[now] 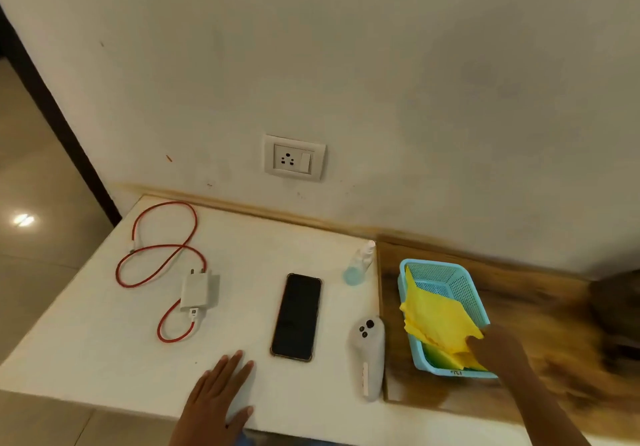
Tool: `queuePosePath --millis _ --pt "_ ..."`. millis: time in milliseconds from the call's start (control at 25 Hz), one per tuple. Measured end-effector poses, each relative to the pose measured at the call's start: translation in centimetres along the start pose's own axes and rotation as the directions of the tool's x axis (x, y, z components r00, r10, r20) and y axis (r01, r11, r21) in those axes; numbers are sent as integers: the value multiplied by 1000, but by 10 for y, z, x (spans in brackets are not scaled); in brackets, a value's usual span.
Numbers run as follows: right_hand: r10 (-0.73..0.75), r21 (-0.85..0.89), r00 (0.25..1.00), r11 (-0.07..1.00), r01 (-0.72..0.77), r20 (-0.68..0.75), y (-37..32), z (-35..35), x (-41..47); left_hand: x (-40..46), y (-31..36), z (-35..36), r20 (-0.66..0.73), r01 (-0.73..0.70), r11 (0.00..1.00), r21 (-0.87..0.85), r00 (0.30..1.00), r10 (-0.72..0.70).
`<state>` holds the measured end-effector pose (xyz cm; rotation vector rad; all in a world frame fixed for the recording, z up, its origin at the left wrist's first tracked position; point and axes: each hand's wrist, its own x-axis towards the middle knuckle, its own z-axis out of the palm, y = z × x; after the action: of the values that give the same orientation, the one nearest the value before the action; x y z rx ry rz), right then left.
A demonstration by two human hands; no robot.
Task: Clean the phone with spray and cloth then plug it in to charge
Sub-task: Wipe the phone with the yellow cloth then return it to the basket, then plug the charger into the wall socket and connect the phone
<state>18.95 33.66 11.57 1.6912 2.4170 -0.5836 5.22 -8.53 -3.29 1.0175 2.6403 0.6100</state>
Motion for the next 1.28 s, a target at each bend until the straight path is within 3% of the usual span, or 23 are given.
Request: queuePosePath --millis 160,320,480,640,800,920,1280 --pt "-141 -322 988 939 116 -56 -9 -14 -21 0 1 -3 6 -7 1000 6 1000 7" --pt "-191 -408 963 907 100 -188 -8 -18 -26 3 0 -4 -3 -24 1000 -6 1000 24" --pt "-282 -163 911 956 243 -299 -3 -7 -45 1 -1 1 21 20 1000 1 1000 -20" --pt "-345 64 854 915 398 -389 -2 18 -89 0 1 2 4 36 999 -12 999 -36" --pt "-330 201 880 889 411 -343 -5 61 -138 -4 9 -3 14 36 999 -21 999 -35" --pt "-316 270 920 888 372 -230 -5 90 -165 -5 9 -5 27 33 999 -19 999 -33" --pt "-416 289 909 870 401 -11 -14 122 -190 -7 15 -11 -9 48 999 -24 999 -48"
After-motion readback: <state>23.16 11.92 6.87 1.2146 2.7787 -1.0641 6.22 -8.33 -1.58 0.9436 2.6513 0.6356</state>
